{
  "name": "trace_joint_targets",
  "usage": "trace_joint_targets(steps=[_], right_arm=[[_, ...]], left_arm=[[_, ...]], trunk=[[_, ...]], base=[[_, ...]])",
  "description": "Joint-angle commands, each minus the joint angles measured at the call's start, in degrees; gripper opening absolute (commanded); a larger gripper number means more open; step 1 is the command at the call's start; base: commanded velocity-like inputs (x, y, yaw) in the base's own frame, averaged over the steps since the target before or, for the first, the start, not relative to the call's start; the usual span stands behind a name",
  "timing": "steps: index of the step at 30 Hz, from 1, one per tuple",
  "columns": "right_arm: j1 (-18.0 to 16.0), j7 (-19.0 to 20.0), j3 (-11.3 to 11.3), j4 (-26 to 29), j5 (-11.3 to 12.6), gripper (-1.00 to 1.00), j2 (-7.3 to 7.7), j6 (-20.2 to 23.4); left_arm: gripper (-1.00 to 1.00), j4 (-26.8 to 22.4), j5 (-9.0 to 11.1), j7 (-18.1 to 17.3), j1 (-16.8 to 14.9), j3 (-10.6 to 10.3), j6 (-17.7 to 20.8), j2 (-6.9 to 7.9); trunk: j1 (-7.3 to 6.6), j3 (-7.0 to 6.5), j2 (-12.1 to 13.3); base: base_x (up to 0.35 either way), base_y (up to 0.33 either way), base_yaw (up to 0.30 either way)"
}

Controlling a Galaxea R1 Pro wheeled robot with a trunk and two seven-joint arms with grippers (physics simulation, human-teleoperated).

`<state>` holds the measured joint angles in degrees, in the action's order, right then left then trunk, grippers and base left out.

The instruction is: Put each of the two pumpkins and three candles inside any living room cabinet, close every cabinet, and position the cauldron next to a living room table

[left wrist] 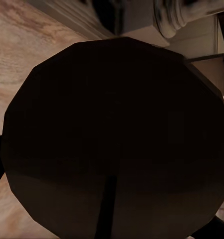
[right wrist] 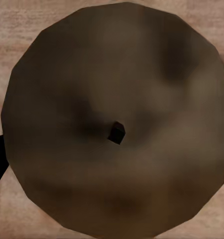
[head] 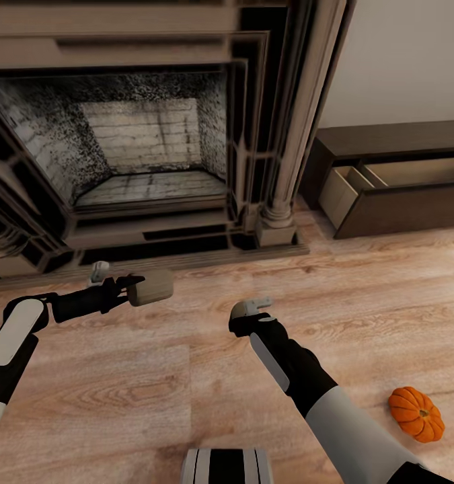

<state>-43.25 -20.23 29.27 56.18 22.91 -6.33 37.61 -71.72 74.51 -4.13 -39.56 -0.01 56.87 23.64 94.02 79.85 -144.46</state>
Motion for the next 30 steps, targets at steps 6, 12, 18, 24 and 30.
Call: trace_joint_targets(steps=[6,12,18,24,30], right_arm=[[0.0,0.1,0.0,0.0,0.0,-1.00,0.00,0.0],[0.0,0.1,0.0,0.0,0.0,-1.00,0.00,0.0],[0.0,0.2,0.0,0.0,0.0,-1.00,0.00,0.0],[0.0,0.1,0.1,0.0,-0.1,-1.00,-0.08,0.1],[0.0,0.1,0.1,0.1,-0.1,-1.00,-0.08,0.1]], left_arm=[[-1.00,0.0,-0.2,-0.1,0.0,0.0,0.0,0.00],[-1.00,0.0,-0.2,-0.1,0.0,-0.1,0.0,0.00],[-1.00,0.0,-0.2,-0.1,0.0,-0.1,0.0,0.00],[-1.00,0.0,-0.2,-0.1,0.0,-0.1,0.0,-0.08],[-1.00,0.0,-0.1,-0.1,0.0,-0.1,0.0,-0.09]], trunk=[[-0.15,-1.38,0.1],[-0.30,-2.85,0.2],[-0.46,-4.32,0.2],[-0.61,-5.79,0.3],[-0.77,-7.27,0.4]], base=[[-0.003,0.000,-0.146],[0.000,0.000,-0.274],[0.000,0.000,-0.280],[0.000,0.000,-0.280],[0.000,0.000,-0.280]])
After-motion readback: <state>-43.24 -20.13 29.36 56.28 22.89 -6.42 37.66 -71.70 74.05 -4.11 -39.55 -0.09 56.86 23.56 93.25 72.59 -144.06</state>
